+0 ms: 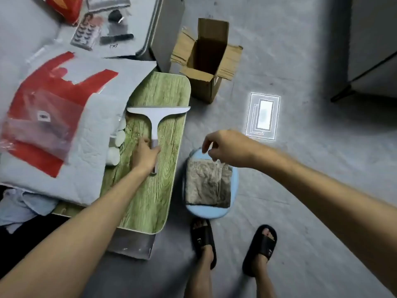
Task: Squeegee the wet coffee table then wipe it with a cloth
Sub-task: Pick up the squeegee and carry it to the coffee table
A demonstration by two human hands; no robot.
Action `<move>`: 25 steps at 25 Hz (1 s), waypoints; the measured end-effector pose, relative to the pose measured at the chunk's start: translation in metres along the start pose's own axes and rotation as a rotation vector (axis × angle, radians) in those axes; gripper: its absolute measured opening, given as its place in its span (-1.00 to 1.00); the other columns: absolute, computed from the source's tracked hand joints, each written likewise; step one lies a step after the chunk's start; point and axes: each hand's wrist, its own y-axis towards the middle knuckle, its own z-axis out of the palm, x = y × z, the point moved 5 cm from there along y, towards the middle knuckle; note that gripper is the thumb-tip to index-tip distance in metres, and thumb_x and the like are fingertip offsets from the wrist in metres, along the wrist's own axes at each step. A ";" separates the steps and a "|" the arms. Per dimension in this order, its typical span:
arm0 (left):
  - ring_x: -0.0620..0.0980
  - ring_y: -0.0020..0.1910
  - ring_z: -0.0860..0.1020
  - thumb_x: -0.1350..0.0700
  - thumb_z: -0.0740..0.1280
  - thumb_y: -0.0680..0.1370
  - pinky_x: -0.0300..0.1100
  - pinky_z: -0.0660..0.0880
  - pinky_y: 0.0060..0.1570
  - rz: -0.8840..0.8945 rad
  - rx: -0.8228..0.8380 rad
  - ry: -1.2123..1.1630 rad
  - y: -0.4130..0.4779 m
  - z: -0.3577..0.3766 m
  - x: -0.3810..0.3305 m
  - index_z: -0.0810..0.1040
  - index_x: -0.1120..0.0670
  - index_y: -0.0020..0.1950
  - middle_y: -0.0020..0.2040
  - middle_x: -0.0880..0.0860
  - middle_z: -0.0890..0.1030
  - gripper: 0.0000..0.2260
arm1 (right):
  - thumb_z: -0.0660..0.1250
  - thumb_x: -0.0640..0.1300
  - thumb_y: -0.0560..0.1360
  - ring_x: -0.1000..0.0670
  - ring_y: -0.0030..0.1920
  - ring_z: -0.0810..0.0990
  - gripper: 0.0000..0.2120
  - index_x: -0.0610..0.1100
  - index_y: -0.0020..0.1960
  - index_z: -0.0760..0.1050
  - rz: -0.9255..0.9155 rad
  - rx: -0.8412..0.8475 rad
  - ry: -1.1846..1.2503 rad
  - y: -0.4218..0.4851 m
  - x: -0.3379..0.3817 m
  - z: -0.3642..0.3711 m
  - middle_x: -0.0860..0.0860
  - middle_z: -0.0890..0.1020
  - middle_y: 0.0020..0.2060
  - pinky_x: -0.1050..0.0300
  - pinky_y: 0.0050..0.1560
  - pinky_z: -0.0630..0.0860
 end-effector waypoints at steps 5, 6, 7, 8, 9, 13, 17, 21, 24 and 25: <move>0.08 -0.29 0.59 0.02 0.31 0.57 -0.14 0.50 -0.32 -0.133 0.090 0.151 0.034 0.027 0.018 0.45 0.15 0.21 -0.06 0.12 0.63 -0.71 | 0.26 -0.20 0.52 0.09 -0.28 0.43 -0.81 -0.06 0.07 0.58 0.058 0.012 0.007 0.021 -0.031 0.022 0.00 0.62 -0.10 0.21 -0.28 0.34; 0.04 -0.34 0.56 0.02 0.31 0.57 -0.17 0.47 -0.36 -0.142 0.106 0.177 0.036 0.027 0.018 0.48 0.15 0.16 -0.10 0.11 0.63 -0.74 | 0.26 -0.20 0.52 0.07 -0.26 0.44 -0.81 -0.06 0.07 0.58 0.072 0.011 0.021 0.020 -0.035 0.021 -0.02 0.64 -0.07 0.20 -0.23 0.34; 0.01 -0.37 0.53 0.02 0.30 0.58 -0.18 0.45 -0.37 -0.148 0.134 0.195 0.039 0.027 0.018 0.50 0.15 0.12 -0.14 0.10 0.62 -0.76 | 0.26 -0.19 0.52 0.06 -0.24 0.45 -0.81 -0.05 0.08 0.58 0.087 0.009 0.030 0.019 -0.039 0.018 -0.04 0.65 -0.04 0.20 -0.19 0.34; 0.00 -0.39 0.52 0.03 0.30 0.58 -0.20 0.46 -0.36 -0.143 0.159 0.205 0.041 0.027 0.015 0.52 0.17 0.09 -0.19 0.09 0.60 -0.78 | 0.25 -0.18 0.52 0.05 -0.22 0.46 -0.81 -0.05 0.09 0.57 0.090 -0.003 0.033 0.018 -0.042 0.013 -0.05 0.65 -0.02 0.19 -0.17 0.35; -0.01 -0.40 0.51 0.06 0.30 0.58 -0.22 0.45 -0.36 -0.140 0.194 0.208 0.042 0.027 0.011 0.54 0.19 0.06 -0.24 0.08 0.59 -0.80 | 0.25 -0.17 0.53 0.04 -0.21 0.47 -0.81 -0.04 0.09 0.57 0.100 -0.008 0.032 0.016 -0.045 0.009 -0.05 0.65 -0.01 0.18 -0.17 0.36; -0.08 -0.54 0.45 0.18 0.33 0.57 -0.32 0.39 -0.57 -0.098 0.347 0.009 0.026 0.024 -0.029 0.53 0.20 -0.21 -0.44 0.07 0.52 -0.83 | 0.24 -0.17 0.53 0.03 -0.20 0.51 -0.82 -0.03 0.06 0.56 0.124 -0.023 0.037 0.002 -0.049 -0.014 -0.04 0.65 -0.07 0.13 -0.17 0.44; -0.18 -0.64 0.41 0.24 0.36 0.54 -0.39 0.34 -0.63 -0.103 0.586 -0.410 -0.027 -0.002 -0.112 0.51 0.20 -0.24 -0.55 0.02 0.49 -0.84 | 0.26 -0.11 0.55 0.06 -0.26 0.54 -0.86 -0.04 0.05 0.56 0.137 -0.055 0.070 -0.034 -0.032 -0.058 0.00 0.64 -0.16 0.13 -0.20 0.47; -0.18 -0.57 0.41 0.24 0.39 0.51 -0.38 0.32 -0.62 0.019 0.766 -0.616 -0.098 -0.040 -0.231 0.49 0.15 -0.17 -0.49 -0.04 0.50 -0.90 | 0.25 0.01 0.58 0.10 -0.34 0.57 -0.84 -0.03 0.02 0.54 0.153 -0.132 0.134 -0.101 -0.010 -0.126 0.07 0.62 -0.28 0.15 -0.24 0.50; -0.19 -0.58 0.40 0.22 0.39 0.52 -0.40 0.32 -0.61 0.119 0.809 -0.681 -0.148 -0.066 -0.313 0.50 0.13 -0.13 -0.48 -0.05 0.48 -0.91 | 0.24 0.08 0.57 0.10 -0.35 0.59 -0.80 -0.03 0.02 0.53 0.163 -0.186 0.177 -0.152 0.002 -0.179 0.07 0.62 -0.30 0.21 -0.33 0.47; -0.19 -0.57 0.40 0.21 0.39 0.52 -0.40 0.32 -0.60 0.143 0.822 -0.702 -0.166 -0.073 -0.341 0.50 0.13 -0.12 -0.47 -0.05 0.48 -0.92 | 0.24 0.10 0.56 0.09 -0.34 0.59 -0.78 -0.03 0.02 0.52 0.163 -0.208 0.204 -0.170 0.005 -0.198 0.06 0.63 -0.29 0.21 -0.34 0.47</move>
